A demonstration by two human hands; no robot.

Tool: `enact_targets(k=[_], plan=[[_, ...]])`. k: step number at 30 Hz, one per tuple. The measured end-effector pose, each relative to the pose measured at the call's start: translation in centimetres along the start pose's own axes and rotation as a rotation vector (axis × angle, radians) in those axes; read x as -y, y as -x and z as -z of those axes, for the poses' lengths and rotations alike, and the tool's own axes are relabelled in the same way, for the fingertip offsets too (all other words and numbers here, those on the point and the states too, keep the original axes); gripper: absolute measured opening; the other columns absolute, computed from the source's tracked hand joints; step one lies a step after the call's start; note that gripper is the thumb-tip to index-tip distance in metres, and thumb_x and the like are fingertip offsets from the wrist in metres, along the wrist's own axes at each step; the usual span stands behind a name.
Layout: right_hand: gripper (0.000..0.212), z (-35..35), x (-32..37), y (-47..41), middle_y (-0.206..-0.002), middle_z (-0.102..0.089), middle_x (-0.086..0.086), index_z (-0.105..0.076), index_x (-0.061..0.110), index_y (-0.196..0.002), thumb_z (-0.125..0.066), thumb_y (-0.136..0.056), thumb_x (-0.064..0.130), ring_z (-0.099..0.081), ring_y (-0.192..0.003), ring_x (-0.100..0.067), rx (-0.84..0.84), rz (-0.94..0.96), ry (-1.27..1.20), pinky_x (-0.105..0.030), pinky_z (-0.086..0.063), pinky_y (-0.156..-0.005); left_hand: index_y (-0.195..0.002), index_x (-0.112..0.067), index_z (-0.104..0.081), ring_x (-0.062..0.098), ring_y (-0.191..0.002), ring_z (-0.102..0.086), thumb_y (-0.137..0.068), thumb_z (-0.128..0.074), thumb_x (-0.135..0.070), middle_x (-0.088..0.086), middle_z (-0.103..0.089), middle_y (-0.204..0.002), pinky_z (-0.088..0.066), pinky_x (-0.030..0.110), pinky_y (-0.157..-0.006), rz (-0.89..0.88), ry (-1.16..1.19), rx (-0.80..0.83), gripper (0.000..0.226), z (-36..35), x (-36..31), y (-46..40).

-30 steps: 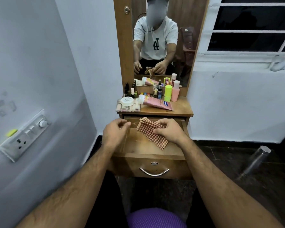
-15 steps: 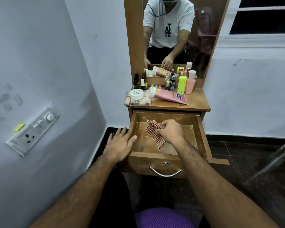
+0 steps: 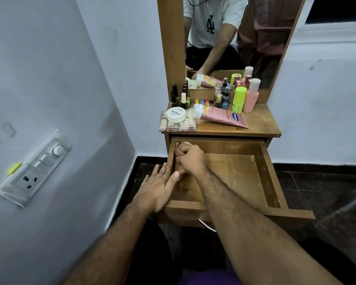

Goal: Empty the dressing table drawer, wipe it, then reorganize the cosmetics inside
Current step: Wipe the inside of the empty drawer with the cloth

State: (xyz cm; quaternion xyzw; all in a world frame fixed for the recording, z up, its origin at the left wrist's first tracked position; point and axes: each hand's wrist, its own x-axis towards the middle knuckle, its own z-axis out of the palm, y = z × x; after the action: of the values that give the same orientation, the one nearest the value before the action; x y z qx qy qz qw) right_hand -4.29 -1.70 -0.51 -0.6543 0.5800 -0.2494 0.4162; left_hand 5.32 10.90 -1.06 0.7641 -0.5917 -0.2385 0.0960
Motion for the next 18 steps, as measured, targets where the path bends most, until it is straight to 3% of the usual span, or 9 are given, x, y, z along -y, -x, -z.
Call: enact_targets(k=[4,7,9,12,13,15,18], plan=[[0.046,-1.6,-0.7,-0.9,-0.129,-0.065,-0.013,-0.062,0.001,-0.129,-0.062,-0.084,-0.009,-0.063,-0.115,-0.026,0.063,-0.077,-0.288,-0.033,-0.052,-0.097,-0.158,-0.024,-0.006,0.006,-0.149,0.011,-0.081,0.004,-0.072,-0.011,0.002,-0.164,0.000,0.040,-0.124,-0.012,0.027,0.011,0.091,-0.2,0.3,-0.2],[0.052,-1.1,-1.5,-1.5,-0.128,-0.063,-0.013,-0.059,0.003,-0.133,-0.061,-0.084,-0.014,-0.065,-0.105,-0.025,0.191,-0.129,-0.406,-0.029,-0.056,-0.073,-0.158,-0.024,-0.007,0.005,-0.149,0.010,-0.083,0.004,-0.071,-0.012,0.002,-0.164,0.000,0.039,-0.123,-0.016,0.044,0.007,0.089,-0.4,0.5,-0.4],[0.046,0.3,-2.3,-1.9,-0.118,-0.068,-0.015,-0.067,0.004,-0.122,-0.061,-0.081,-0.016,-0.066,-0.099,-0.025,0.334,-0.149,-0.401,-0.028,-0.055,-0.069,-0.158,-0.025,-0.007,0.005,-0.149,0.010,-0.086,0.003,-0.069,-0.012,0.002,-0.164,0.000,0.038,-0.123,-0.014,0.051,0.009,0.085,-0.5,0.6,-0.5],[0.036,2.0,-3.6,-1.7,-0.099,-0.075,-0.008,-0.077,0.015,-0.096,-0.067,-0.075,-0.013,-0.068,-0.096,-0.024,0.637,-0.154,-0.186,-0.035,-0.056,-0.081,-0.158,-0.025,-0.007,0.005,-0.149,0.009,-0.085,0.004,-0.070,-0.012,0.001,-0.164,0.000,0.038,-0.123,-0.015,0.053,0.008,0.086,-0.5,0.6,-0.5],[0.035,2.1,-3.7,-1.6,-0.098,-0.075,-0.006,-0.078,0.018,-0.090,-0.068,-0.074,-0.012,-0.068,-0.098,-0.024,0.670,-0.144,-0.120,-0.037,-0.056,-0.084,-0.158,-0.025,-0.007,0.005,-0.149,0.009,-0.083,0.005,-0.071,-0.012,0.001,-0.164,-0.001,0.038,-0.123,-0.015,0.052,0.008,0.088,-0.5,0.5,-0.5],[0.032,1.6,-3.3,-1.4,-0.097,-0.074,-0.008,-0.078,0.013,-0.088,-0.065,-0.077,-0.014,-0.067,-0.097,-0.026,0.546,-0.130,-0.136,-0.039,-0.057,-0.086,-0.158,-0.025,-0.007,0.005,-0.149,0.009,-0.083,0.005,-0.070,-0.012,0.001,-0.164,0.000,0.037,-0.123,-0.014,0.054,0.005,0.088,-0.5,0.4,-0.4],[0.033,-0.3,-1.9,-2.0,-0.104,-0.071,-0.013,-0.073,-0.001,-0.104,-0.056,-0.082,-0.019,-0.066,-0.090,-0.022,0.212,-0.163,-0.442,-0.030,-0.058,-0.069,-0.158,-0.024,-0.008,0.004,-0.149,0.009,-0.087,0.002,-0.068,-0.012,0.000,-0.164,-0.001,0.038,-0.124,-0.014,0.068,-0.001,0.084,-0.4,0.4,-0.3]])
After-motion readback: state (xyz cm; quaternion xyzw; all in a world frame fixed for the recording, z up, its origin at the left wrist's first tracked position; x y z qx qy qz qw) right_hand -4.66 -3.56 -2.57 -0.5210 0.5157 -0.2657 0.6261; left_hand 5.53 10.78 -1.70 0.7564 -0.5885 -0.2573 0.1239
